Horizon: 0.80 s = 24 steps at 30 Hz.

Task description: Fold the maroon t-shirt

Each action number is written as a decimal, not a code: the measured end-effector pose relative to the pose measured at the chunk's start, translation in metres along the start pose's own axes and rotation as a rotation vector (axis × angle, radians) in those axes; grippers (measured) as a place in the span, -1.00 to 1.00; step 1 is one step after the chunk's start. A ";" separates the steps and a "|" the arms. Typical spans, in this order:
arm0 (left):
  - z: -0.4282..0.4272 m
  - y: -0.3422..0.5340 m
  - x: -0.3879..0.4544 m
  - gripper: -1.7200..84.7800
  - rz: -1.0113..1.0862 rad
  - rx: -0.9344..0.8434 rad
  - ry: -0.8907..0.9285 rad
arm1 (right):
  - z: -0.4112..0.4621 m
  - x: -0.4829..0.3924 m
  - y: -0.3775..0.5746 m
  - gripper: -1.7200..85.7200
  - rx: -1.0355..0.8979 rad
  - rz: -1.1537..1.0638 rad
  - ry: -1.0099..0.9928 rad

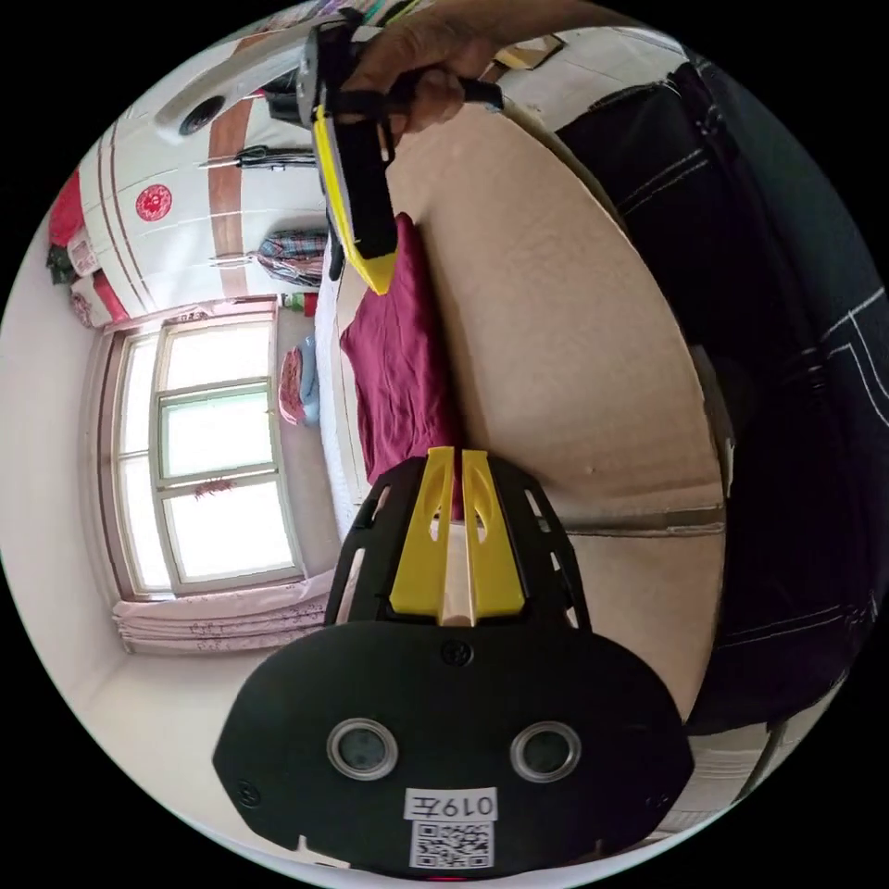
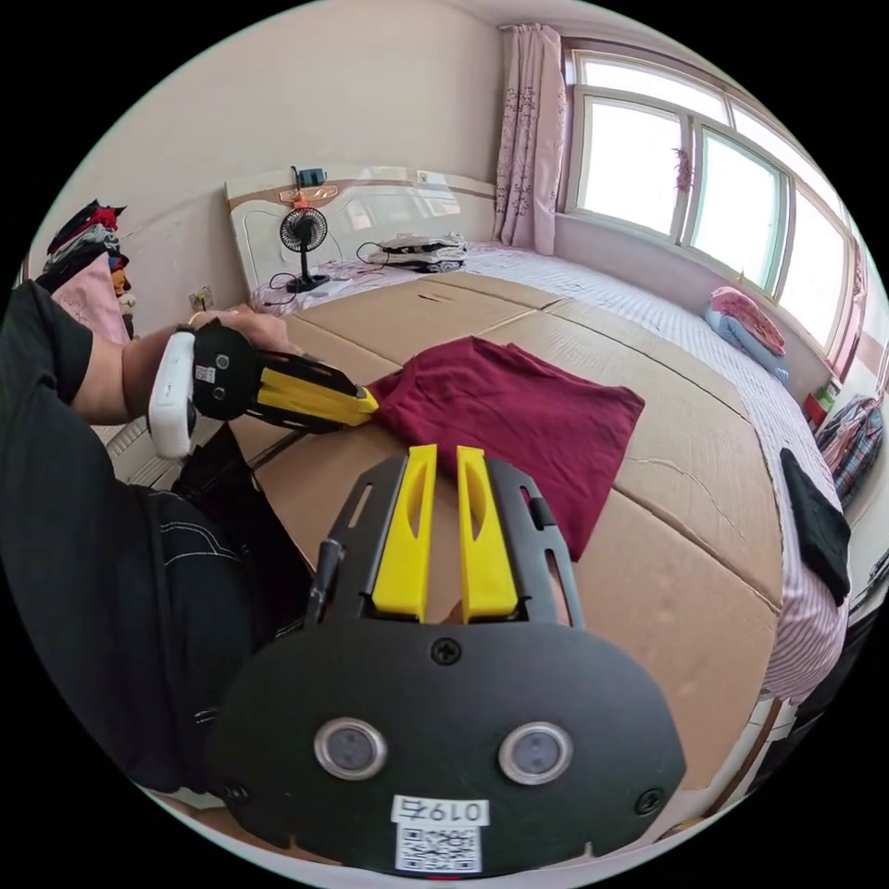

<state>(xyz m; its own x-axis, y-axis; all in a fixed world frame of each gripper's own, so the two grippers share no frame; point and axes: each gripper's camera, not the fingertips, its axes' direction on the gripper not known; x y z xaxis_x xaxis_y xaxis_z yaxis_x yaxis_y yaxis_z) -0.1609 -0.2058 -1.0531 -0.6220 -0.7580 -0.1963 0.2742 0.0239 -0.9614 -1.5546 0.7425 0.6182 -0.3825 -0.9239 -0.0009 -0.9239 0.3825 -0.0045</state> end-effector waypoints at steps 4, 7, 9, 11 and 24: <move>0.002 -0.005 0.026 -0.94 0.113 -0.027 -0.081 | 0.026 0.008 0.043 -0.82 -0.003 -0.097 -0.013; 0.002 -0.002 0.036 -0.94 0.145 -0.032 -0.100 | 0.044 0.012 0.072 -0.80 -0.023 -0.190 0.012; 0.003 0.004 0.038 -0.94 0.128 -0.033 -0.112 | 0.053 0.014 0.091 -0.80 -0.026 -0.254 0.040; 0.004 0.010 0.039 -0.94 0.112 -0.029 -0.110 | 0.069 0.023 0.116 -0.81 -0.039 -0.306 0.059; 0.038 0.058 0.017 -0.94 -0.024 0.001 -0.064 | 0.127 0.130 0.227 -0.80 -0.059 -0.413 0.092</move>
<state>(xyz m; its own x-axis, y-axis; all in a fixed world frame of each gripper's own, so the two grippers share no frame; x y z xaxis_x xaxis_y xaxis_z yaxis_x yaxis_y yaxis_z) -0.1275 -0.2421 -1.1046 -0.5807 -0.7982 -0.1602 0.2600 0.0047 -0.9656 -1.8135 0.7092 0.4897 0.0234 -0.9967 0.0781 -0.9973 -0.0178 0.0719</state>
